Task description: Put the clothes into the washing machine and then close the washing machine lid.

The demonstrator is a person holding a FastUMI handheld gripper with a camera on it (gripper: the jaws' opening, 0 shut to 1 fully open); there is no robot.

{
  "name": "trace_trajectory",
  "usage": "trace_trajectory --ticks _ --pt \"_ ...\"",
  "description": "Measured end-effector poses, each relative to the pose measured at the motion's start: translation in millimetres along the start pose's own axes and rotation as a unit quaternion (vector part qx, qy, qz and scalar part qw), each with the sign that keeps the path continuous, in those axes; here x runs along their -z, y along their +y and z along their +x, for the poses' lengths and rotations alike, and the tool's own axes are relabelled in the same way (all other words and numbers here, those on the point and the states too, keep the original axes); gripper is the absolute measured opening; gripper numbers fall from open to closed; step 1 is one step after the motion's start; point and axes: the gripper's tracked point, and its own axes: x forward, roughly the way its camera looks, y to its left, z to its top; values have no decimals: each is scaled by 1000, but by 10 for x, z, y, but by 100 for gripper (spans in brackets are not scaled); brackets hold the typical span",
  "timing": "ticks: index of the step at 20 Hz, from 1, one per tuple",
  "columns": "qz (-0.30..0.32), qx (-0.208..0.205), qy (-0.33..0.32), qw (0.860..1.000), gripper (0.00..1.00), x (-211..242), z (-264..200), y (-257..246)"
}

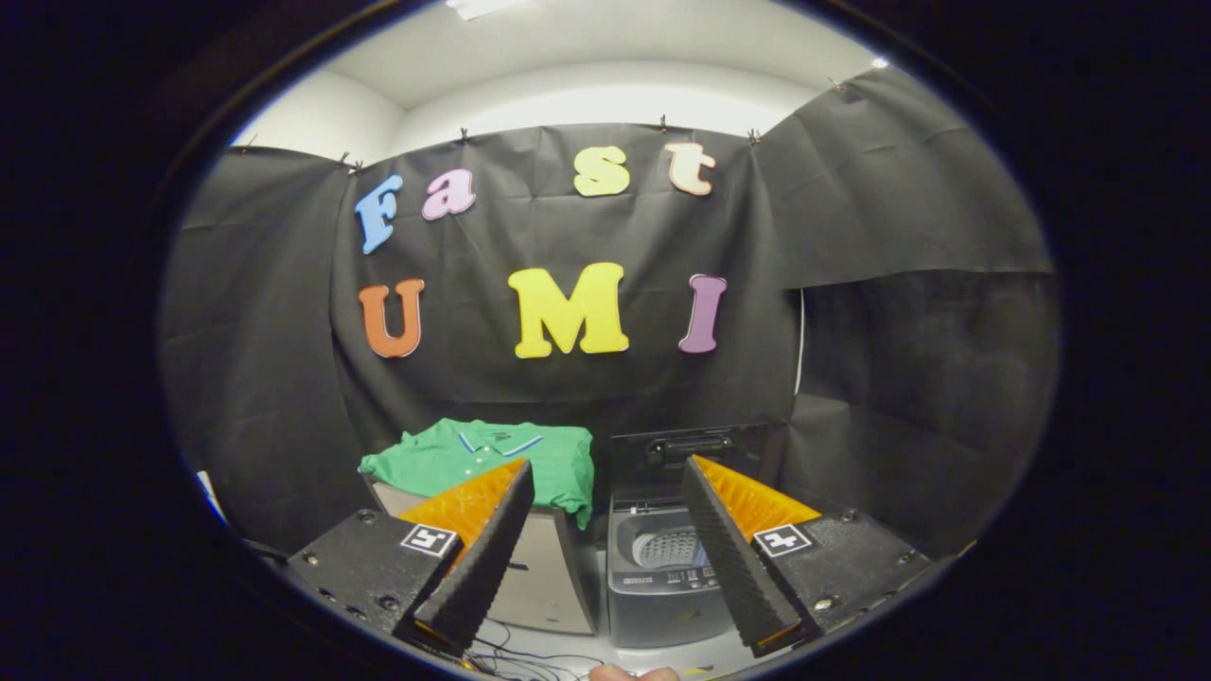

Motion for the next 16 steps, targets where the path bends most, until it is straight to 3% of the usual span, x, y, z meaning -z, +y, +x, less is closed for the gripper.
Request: trace_trajectory --ticks 9,16 --pt "-12 -26 1 1000 99 -218 359 833" --pt "-10 -68 27 997 99 -315 922 1491"
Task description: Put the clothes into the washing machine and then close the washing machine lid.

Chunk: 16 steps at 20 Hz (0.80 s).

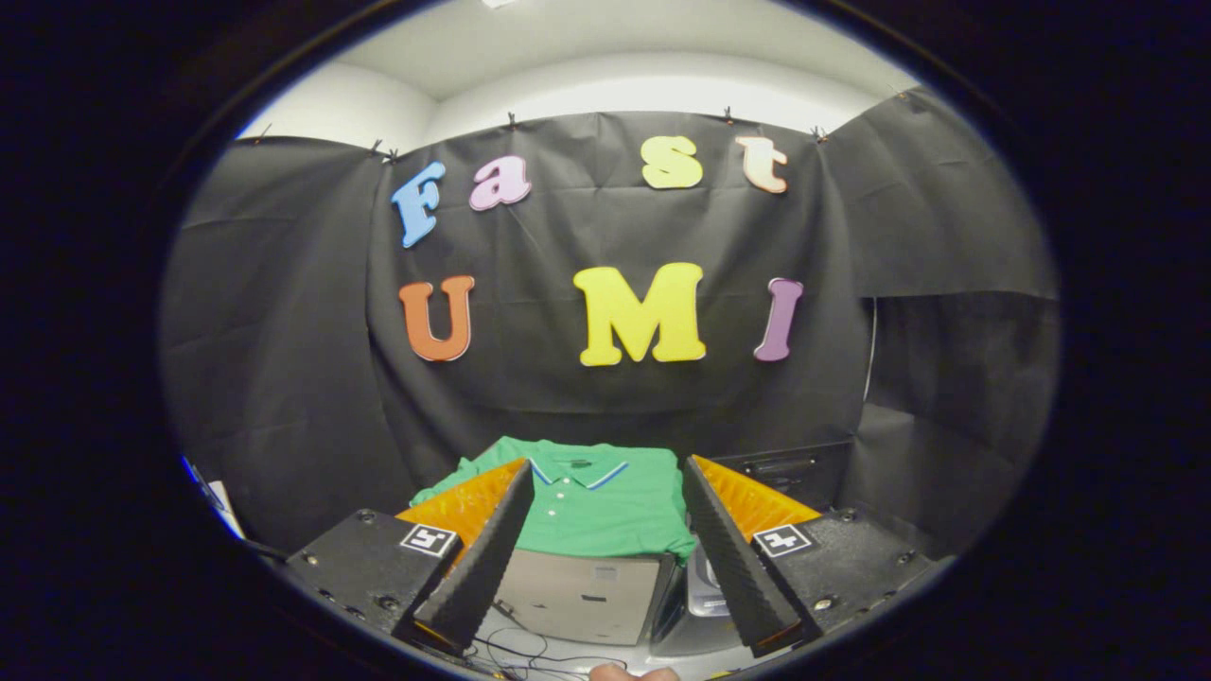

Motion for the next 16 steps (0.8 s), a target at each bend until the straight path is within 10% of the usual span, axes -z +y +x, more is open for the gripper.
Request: trace_trajectory --ticks 10,16 --pt "4 -77 128 989 99 205 1437 540" --pt "0 -93 293 952 99 709 2211 717"
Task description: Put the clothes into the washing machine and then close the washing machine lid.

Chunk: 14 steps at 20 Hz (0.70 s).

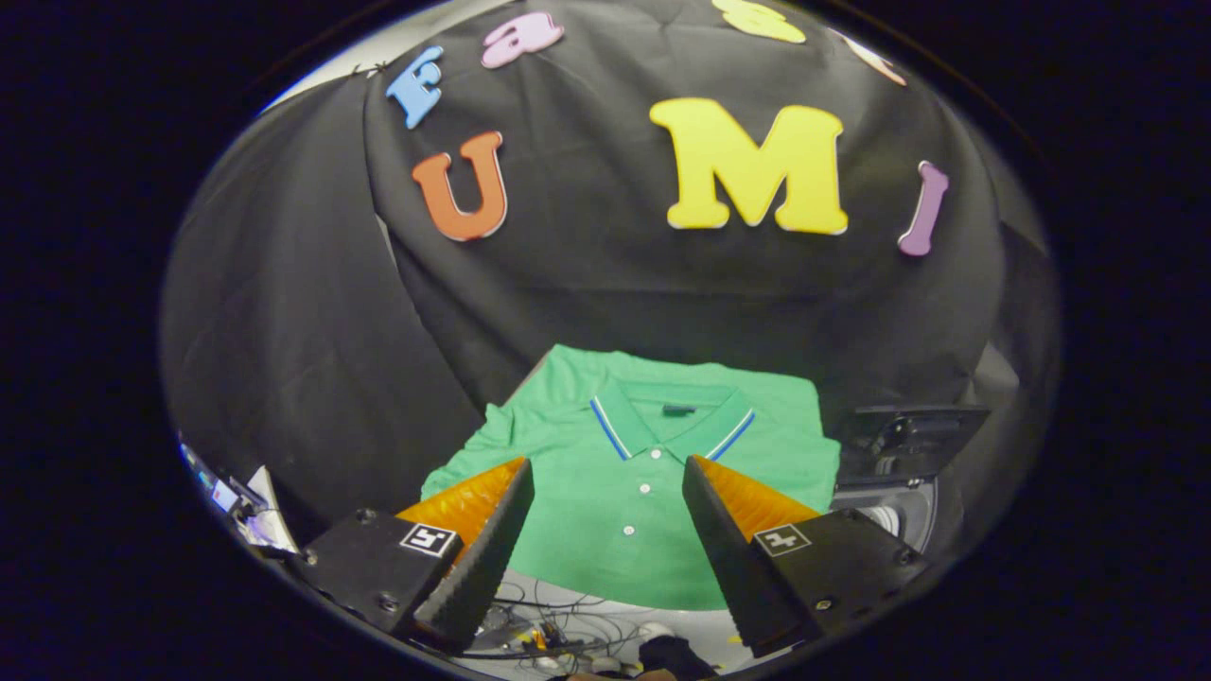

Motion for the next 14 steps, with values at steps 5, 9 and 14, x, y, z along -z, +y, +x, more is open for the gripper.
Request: trace_trajectory --ticks 5,9,14 --pt "24 20 111 993 99 153 587 -132" --pt "55 34 170 983 99 270 762 -163" --pt "64 74 221 970 98 420 892 -227"
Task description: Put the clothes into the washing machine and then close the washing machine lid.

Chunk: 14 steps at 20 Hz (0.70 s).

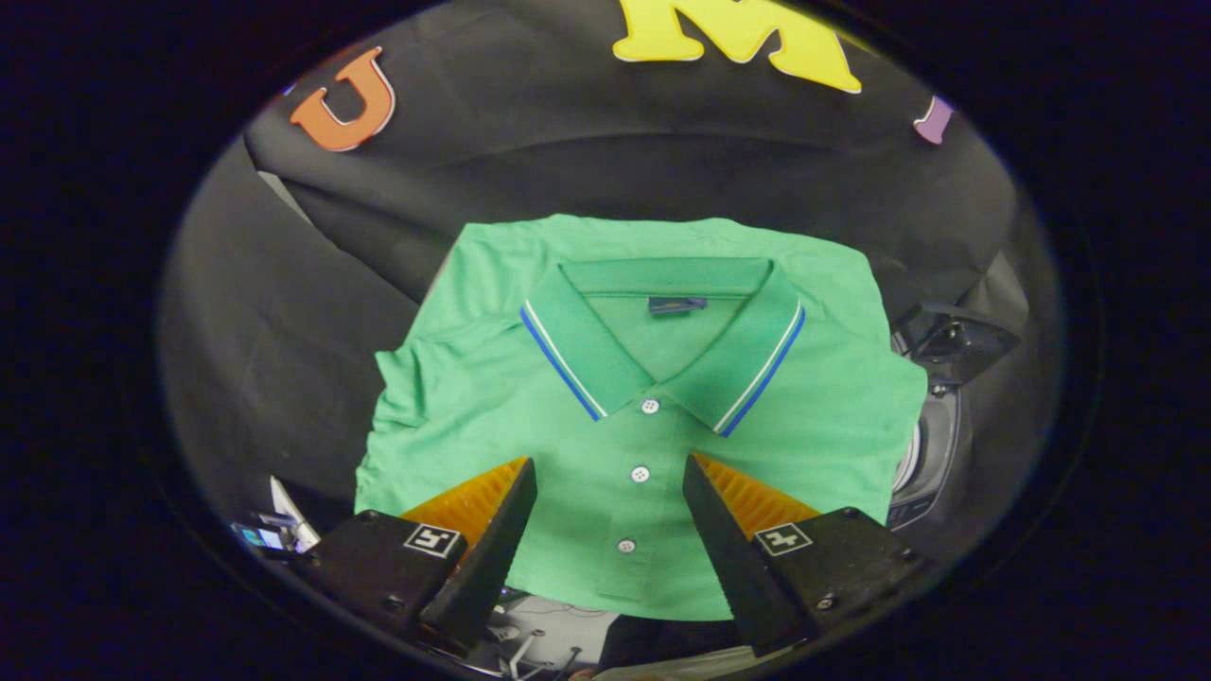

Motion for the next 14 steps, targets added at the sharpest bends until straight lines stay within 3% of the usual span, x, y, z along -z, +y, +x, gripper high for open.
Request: trace_trajectory --ticks 5,14 --pt "-25 45 30 998 98 -20 75 41" --pt "-29 51 65 996 90 13 80 69"
